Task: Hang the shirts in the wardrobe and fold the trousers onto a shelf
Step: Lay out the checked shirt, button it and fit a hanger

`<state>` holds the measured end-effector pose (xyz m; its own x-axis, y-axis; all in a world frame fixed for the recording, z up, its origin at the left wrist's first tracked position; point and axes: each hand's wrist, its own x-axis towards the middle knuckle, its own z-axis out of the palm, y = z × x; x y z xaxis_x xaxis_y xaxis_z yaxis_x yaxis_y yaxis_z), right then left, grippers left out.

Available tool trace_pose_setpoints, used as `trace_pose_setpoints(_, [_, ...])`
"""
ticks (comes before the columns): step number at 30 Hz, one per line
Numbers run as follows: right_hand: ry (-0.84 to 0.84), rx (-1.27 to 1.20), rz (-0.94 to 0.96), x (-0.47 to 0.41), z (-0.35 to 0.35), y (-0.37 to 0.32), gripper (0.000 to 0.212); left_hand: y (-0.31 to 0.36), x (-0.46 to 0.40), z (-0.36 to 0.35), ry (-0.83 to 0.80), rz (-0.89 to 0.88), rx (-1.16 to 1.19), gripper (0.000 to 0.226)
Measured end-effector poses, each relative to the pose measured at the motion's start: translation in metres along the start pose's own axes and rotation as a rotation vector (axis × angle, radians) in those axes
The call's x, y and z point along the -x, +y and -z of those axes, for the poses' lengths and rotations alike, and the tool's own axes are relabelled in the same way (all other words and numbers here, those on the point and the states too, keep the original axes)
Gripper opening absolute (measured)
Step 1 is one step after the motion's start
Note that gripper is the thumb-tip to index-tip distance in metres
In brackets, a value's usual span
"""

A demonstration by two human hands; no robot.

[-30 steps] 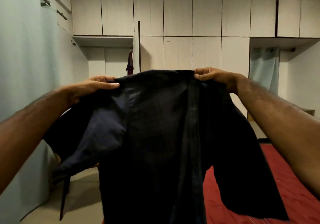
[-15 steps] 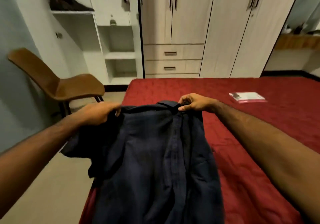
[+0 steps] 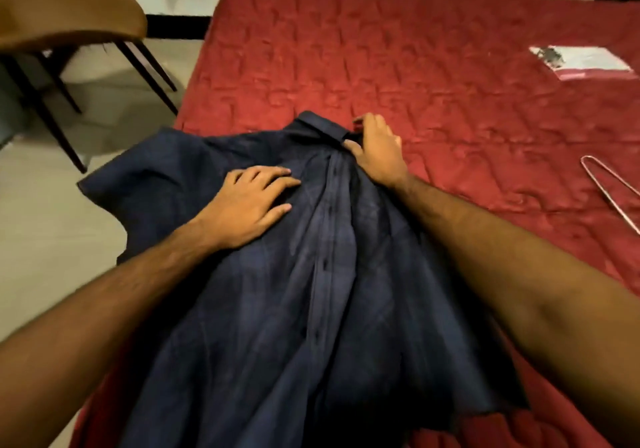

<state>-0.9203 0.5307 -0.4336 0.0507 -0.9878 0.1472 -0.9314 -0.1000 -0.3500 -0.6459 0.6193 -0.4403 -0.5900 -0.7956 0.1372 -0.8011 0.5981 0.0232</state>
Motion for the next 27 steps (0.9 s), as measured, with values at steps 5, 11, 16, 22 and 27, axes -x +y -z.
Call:
trace_pose_setpoints(5, [0.019,-0.06,-0.004,0.074,0.024,-0.014,0.07,0.011,-0.003,0.014,-0.138,0.046,-0.037,0.051])
trace_pose_setpoints(11, [-0.06,0.102,0.052,0.267,0.071,-0.024,0.078,0.095,0.073,0.056,-0.215,0.206,0.325,0.041])
trace_pose_setpoints(16, [-0.216,0.044,-0.309,0.288,0.099,0.0,0.103,0.126,0.119,0.071,-0.205,0.269,0.511,0.055])
trace_pose_setpoints(22, [-0.365,-0.123,0.113,0.282,0.117,0.001,0.058,0.141,0.137,0.065,-0.31,0.339,0.472,0.068])
trace_pose_setpoints(27, [-0.378,0.568,0.343,0.229,0.193,0.051,0.034,0.147,0.125,0.058,-0.363,0.375,0.319,0.059])
